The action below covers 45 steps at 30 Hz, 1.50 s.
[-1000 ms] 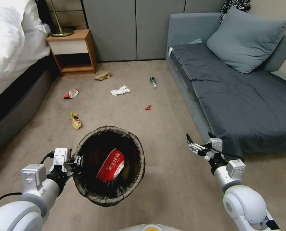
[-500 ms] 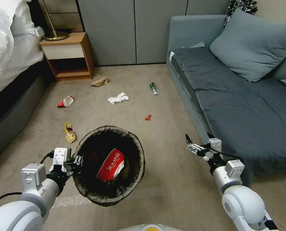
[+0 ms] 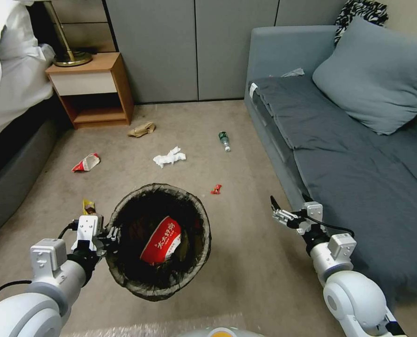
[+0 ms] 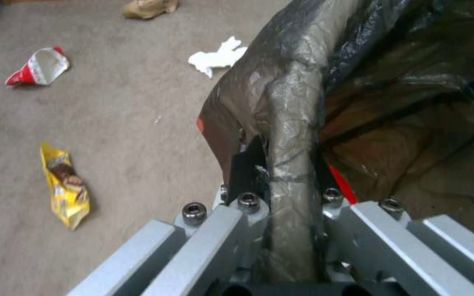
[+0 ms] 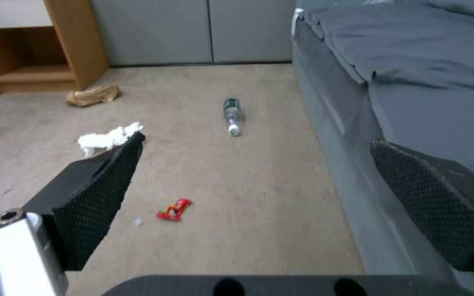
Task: Pick up the trash bin, then pick up the garbage from the floor and place it into the trash bin.
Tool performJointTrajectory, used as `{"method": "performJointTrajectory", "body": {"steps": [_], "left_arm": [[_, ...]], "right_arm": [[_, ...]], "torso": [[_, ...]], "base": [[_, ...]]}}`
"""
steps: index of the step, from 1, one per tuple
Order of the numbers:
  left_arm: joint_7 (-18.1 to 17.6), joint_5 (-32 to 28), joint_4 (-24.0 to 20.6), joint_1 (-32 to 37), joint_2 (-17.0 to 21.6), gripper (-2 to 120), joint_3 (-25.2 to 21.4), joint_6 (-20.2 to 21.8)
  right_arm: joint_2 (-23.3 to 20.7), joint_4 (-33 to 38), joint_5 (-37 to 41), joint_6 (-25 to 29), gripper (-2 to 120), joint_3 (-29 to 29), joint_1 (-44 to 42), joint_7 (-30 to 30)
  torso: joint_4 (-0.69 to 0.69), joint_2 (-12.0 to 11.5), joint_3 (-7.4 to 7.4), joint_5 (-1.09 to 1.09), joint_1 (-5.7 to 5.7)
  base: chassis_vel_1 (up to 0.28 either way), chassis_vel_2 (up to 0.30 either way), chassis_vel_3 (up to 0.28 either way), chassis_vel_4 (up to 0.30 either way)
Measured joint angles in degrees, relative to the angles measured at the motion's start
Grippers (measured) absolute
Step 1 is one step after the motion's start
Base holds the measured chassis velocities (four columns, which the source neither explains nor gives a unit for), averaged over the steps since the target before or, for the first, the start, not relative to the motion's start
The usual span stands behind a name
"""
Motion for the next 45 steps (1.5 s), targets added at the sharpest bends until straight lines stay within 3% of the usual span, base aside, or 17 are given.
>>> {"method": "performJointTrajectory", "body": {"steps": [31,45], "left_arm": [[-0.05,0.05,0.0,0.3,0.04,1,-0.33,0.0],[-0.01,-0.01,0.0,0.17,0.03,1,-0.46,0.0]], "right_arm": [[-0.28,-1.75,-0.25,-0.11,100,-1.99,1.51,0.16],[-1.73,-12.41,2.17,-2.62,100,-9.84,7.99,-0.09]], "torso": [[0.01,0.0,0.0,-0.01,0.0],[0.01,0.0,0.0,0.01,0.0]], "base": [[-0.134,0.136,0.135,-0.139],[0.0,0.0,0.0,0.0]]}}
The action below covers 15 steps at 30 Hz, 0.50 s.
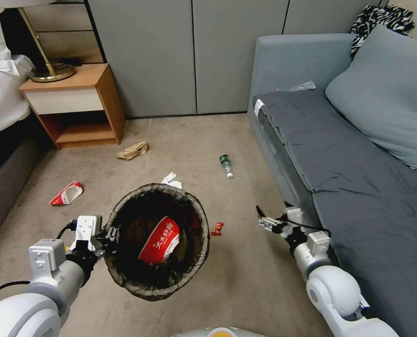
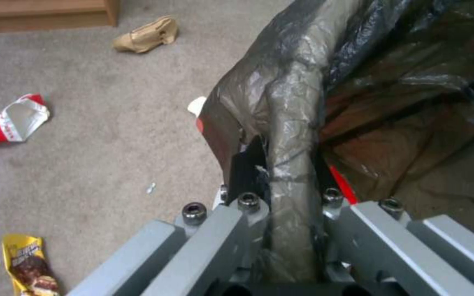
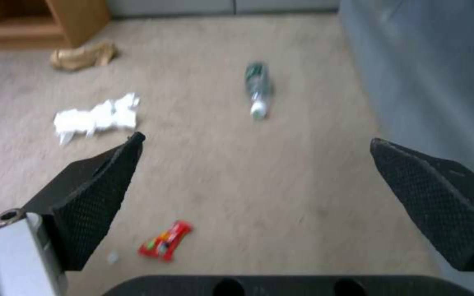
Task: Pick up the trash bin, then pick up the garbage from the floor and place it into the trash bin.
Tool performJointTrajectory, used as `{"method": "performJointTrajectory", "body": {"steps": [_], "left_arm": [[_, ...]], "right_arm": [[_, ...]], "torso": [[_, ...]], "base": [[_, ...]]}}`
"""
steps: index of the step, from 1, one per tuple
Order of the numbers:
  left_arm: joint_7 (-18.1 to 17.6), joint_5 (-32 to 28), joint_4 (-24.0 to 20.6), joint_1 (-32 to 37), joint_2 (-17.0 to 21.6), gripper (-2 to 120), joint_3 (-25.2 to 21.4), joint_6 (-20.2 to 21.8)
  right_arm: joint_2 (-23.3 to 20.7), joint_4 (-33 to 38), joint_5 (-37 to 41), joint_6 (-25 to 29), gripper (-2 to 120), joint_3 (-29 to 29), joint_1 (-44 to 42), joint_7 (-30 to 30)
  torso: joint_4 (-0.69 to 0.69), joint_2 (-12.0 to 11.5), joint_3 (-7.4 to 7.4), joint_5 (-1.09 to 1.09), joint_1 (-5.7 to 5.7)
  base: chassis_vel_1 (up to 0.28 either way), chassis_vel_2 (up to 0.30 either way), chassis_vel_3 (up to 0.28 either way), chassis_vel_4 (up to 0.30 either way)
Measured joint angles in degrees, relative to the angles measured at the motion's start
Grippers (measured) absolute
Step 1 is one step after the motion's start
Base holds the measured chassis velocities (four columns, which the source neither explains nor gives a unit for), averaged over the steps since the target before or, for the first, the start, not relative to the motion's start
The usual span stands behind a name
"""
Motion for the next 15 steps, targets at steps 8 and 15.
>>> {"method": "performJointTrajectory", "body": {"steps": [8,15], "left_arm": [[0.02,-0.25,0.0,0.05,0.7,1,-0.12,0.0],[0.09,-0.81,0.0,-0.59,1.45,1,0.05,0.0]], "right_arm": [[0.2,-5.36,3.52,-5.33,100,-3.23,4.9,-0.23],[1.09,-10.13,7.33,-9.59,100,-5.26,10.35,-0.08]], "torso": [[0.0,0.0,0.0,0.0,0.0],[0.01,0.0,0.0,-0.01,0.0]], "base": [[0.0,0.0,0.0,0.0],[0.0,0.0,0.0,0.0]]}}
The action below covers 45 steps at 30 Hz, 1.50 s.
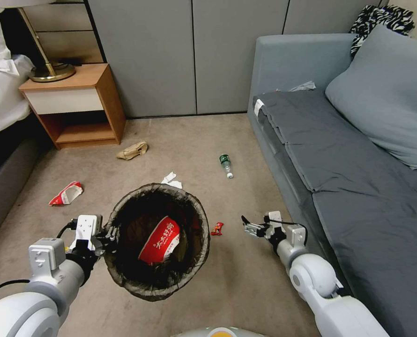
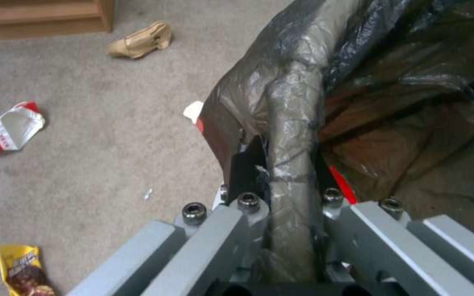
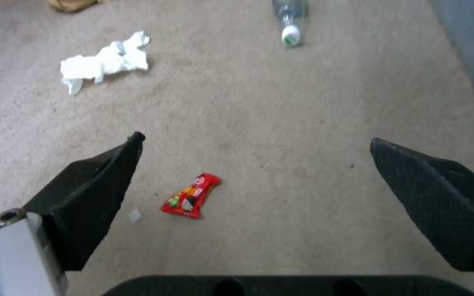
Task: Pick up the trash bin, then pick up the garbage from the floor and place it into the trash bin.
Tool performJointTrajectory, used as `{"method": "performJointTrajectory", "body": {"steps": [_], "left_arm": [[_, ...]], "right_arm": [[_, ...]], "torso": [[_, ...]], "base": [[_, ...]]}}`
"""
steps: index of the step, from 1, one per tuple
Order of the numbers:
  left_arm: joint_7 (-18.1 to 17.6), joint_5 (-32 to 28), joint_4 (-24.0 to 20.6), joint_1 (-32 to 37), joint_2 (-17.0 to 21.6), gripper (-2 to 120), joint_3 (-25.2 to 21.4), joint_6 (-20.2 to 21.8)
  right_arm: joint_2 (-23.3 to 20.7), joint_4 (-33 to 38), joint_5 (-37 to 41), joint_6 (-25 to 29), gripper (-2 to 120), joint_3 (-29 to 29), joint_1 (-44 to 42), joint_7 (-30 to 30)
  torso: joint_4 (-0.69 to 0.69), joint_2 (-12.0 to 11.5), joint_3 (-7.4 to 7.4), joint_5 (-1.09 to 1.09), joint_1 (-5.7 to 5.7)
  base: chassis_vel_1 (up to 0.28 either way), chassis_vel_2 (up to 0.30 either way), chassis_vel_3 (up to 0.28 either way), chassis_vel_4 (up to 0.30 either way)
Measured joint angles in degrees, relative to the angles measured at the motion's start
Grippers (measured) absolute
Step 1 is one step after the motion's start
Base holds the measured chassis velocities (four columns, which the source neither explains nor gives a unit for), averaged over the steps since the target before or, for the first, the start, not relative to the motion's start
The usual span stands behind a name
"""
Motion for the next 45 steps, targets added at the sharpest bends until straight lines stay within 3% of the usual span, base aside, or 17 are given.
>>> {"method": "performJointTrajectory", "body": {"steps": [8,13,24,45], "left_arm": [[0.08,-0.52,0.0,-0.34,0.58,1,0.0,0.0],[0.09,-0.57,0.0,-0.41,0.59,1,0.0,0.0],[0.15,-0.61,0.0,-0.57,0.58,1,0.2,0.0],[0.73,-0.6,0.0,-1.23,0.71,1,0.45,0.0]], "right_arm": [[2.86,-8.2,3.78,-3.44,100,-4.36,6.65,1.94],[3.36,-9.35,3.99,-3.69,100,-4.99,7.34,2.5],[9.51,-21.18,2.51,-5.47,100,-10.31,13.56,7.92],[17.81,-37.58,-6.43,-1.82,100,-10.11,20.1,6.22]], "torso": [[0.0,0.0,0.0,0.0,0.0],[0.0,0.0,0.0,0.0,0.0],[-0.01,0.0,0.0,0.0,0.0],[-0.01,0.0,0.0,0.0,0.0]], "base": [[0.0,0.0,0.0,0.0],[0.0,0.0,0.0,0.0],[0.0,0.0,0.0,0.0],[0.0,0.0,0.0,0.0]]}}
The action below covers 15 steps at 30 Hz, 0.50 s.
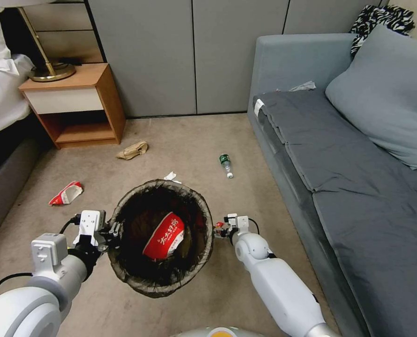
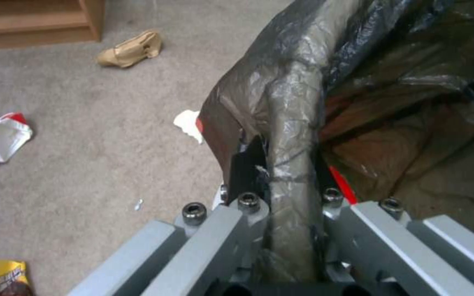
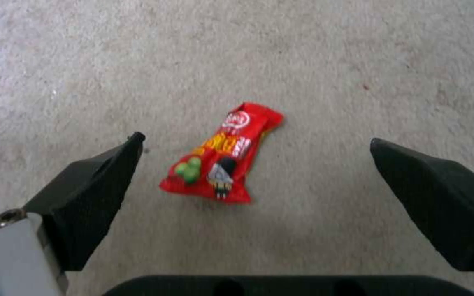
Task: Pick up the trash bin, then pick up the garbage from the floor and place it into the trash bin.
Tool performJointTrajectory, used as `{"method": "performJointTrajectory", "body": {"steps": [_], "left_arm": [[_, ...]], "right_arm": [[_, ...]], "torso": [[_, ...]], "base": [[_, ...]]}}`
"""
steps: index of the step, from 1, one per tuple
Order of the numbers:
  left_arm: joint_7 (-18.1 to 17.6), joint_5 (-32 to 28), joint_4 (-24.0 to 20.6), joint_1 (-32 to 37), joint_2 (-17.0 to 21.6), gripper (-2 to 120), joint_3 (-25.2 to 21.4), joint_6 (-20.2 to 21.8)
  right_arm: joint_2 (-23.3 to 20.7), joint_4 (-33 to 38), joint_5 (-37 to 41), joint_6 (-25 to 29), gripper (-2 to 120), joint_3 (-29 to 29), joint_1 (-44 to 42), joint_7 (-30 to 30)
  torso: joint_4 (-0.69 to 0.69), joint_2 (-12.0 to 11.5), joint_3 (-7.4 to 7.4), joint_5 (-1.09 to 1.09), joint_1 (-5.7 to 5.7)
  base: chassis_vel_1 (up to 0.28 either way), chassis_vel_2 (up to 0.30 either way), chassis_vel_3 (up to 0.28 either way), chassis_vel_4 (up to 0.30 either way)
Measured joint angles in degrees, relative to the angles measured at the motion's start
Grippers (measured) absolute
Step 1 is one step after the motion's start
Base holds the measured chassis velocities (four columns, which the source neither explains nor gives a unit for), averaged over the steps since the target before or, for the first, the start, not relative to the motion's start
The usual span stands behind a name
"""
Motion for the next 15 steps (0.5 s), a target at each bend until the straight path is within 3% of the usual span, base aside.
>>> {"method": "performJointTrajectory", "body": {"steps": [15], "left_arm": [[0.24,0.1,0.0,-0.37,-0.16,1,0.39,0.0]], "right_arm": [[2.64,-5.77,-6.2,2.69,100,0.5,3.06,-1.55]], "torso": [[0.0,0.0,0.0,0.0,0.0]], "base": [[0.0,0.0,0.0,0.0]]}}
